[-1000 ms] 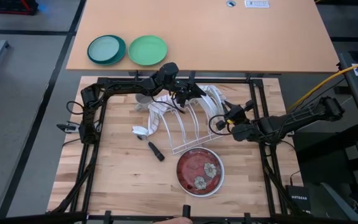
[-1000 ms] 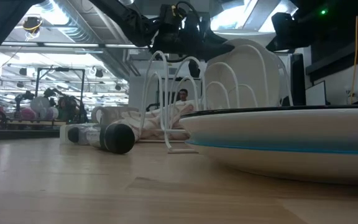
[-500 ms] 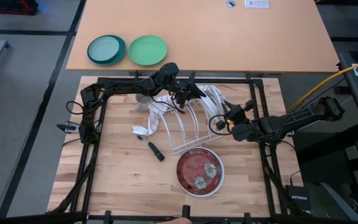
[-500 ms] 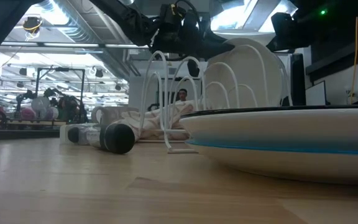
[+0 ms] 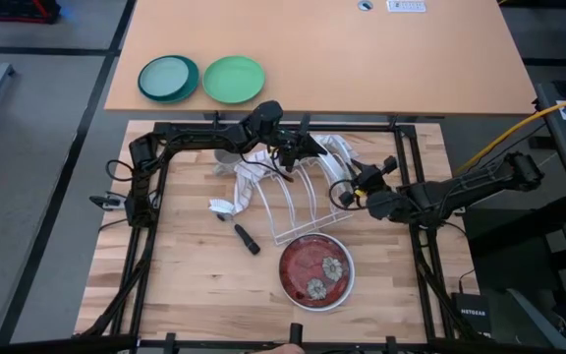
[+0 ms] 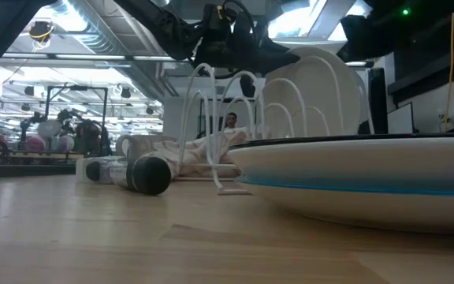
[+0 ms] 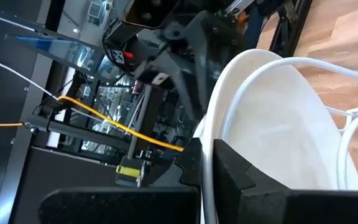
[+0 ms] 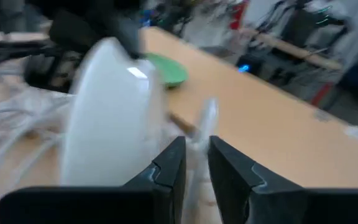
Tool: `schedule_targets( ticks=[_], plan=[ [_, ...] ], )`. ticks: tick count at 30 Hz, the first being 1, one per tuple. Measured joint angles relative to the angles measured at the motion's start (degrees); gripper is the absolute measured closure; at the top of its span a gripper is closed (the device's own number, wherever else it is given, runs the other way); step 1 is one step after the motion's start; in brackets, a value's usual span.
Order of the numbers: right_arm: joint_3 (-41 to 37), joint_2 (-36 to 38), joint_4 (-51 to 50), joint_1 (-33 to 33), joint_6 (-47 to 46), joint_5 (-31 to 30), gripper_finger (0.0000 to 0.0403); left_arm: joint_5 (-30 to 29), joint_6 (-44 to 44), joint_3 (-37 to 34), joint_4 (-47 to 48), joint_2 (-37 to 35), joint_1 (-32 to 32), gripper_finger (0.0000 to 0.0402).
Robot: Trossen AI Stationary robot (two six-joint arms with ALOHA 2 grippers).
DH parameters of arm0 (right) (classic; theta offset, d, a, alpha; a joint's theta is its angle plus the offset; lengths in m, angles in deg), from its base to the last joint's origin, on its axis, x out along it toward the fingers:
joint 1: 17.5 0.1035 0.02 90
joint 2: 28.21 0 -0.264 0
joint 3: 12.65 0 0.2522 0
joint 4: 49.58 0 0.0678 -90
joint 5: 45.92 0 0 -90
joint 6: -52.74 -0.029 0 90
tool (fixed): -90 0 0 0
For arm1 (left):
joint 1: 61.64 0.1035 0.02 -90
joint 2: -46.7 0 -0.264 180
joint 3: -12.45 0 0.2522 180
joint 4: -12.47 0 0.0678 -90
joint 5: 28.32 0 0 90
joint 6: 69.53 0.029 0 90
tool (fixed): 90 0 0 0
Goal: Sort dishes
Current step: Put the white plate in the dish rack
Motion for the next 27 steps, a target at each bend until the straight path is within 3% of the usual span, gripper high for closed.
schedule_targets(
  ticks=[7, 13, 27],
  plan=[
    [5.6, 0.3, 0.7, 0.0, 8.0, 8.6, 0.0329, 0.1, -0.2, -0.1, -1.4, 0.0, -0.1, 0.04],
    [8.3, 0.4, 0.9, 0.0, 11.8, 12.4, 0.0329, -0.1, -0.6, -0.1, -2.2, 0.0, 0.0, 0.04],
    [8.5, -2.5, 2.2, 0.0, 11.9, 13.9, 0.0329, -0.4, -3.6, -0.1, -7.4, 0.0, 0.1, 0.04]
  ],
)
